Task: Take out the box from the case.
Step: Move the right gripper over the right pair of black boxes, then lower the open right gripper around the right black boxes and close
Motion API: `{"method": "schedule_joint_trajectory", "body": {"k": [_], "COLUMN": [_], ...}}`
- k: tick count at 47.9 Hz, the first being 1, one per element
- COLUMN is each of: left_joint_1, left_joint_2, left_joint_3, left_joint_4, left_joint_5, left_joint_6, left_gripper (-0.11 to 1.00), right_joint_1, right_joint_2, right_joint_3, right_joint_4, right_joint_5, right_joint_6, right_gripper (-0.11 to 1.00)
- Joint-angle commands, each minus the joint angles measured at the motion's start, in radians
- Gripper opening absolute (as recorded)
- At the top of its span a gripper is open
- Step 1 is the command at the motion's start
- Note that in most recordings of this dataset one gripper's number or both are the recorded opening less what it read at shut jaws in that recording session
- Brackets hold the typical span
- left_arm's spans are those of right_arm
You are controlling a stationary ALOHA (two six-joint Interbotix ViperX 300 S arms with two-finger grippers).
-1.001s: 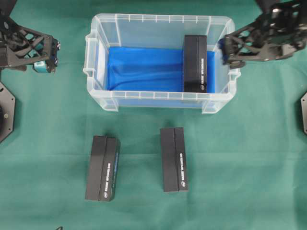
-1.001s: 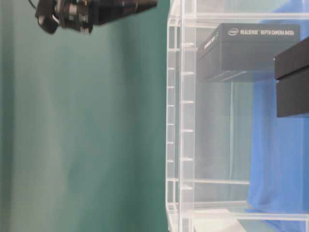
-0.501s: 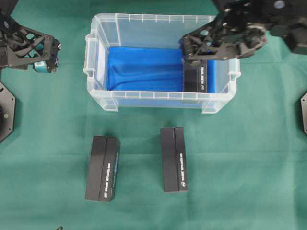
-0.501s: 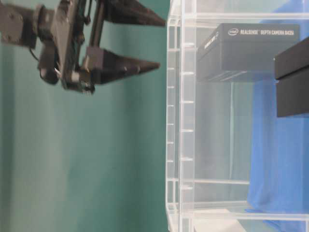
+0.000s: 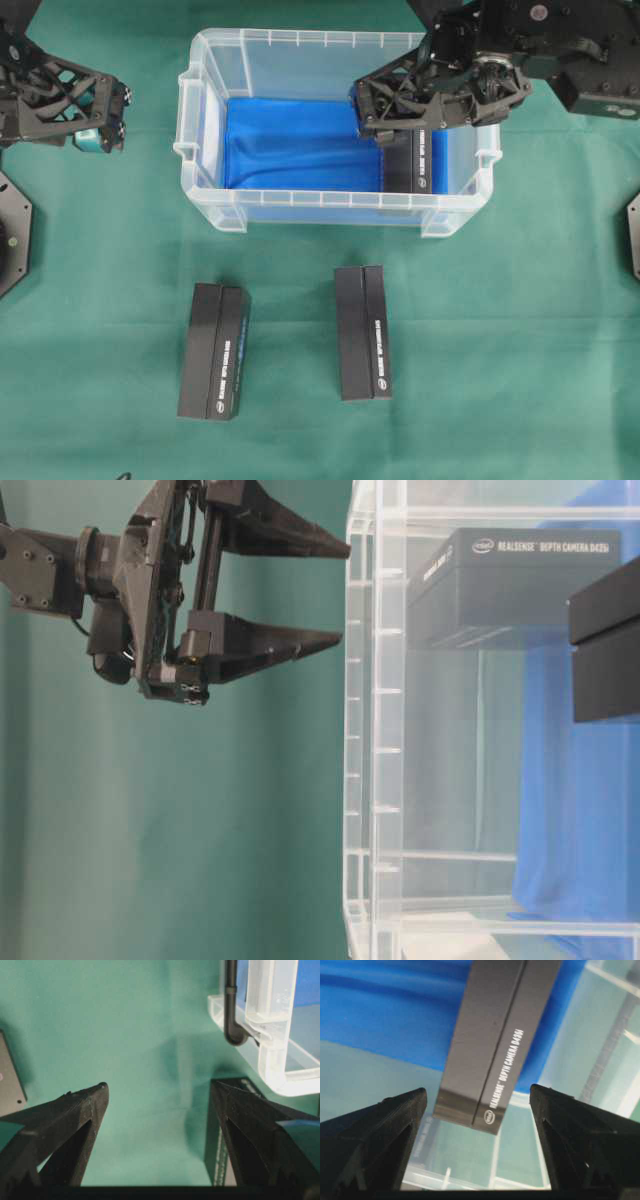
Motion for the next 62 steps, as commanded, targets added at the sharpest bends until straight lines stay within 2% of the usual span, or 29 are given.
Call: {"method": "schedule_joint_trajectory", "body": {"k": [1,62], "left_joint_1": [-0.003,-0.003], "left_joint_2": [-0.009,-0.014], "left_joint_3": [-0.020,-0.015], "left_joint_4": [-0.003,-0.003], "left_joint_5": [-0.003,-0.003], "left_joint_6": [0.002,0.002], "left_gripper": [0.87,0.87], "right_joint_1": [0.005,0.006], "right_joint_2": [-0.012,-0.014], "right_joint_3": [-0.020,0.006], "right_joint_4": [0.000,-0.021], "right_joint_5": [0.005,-0.040], "right_joint_6": [0.002,0.021], "right_gripper": [0.83,0.84]}}
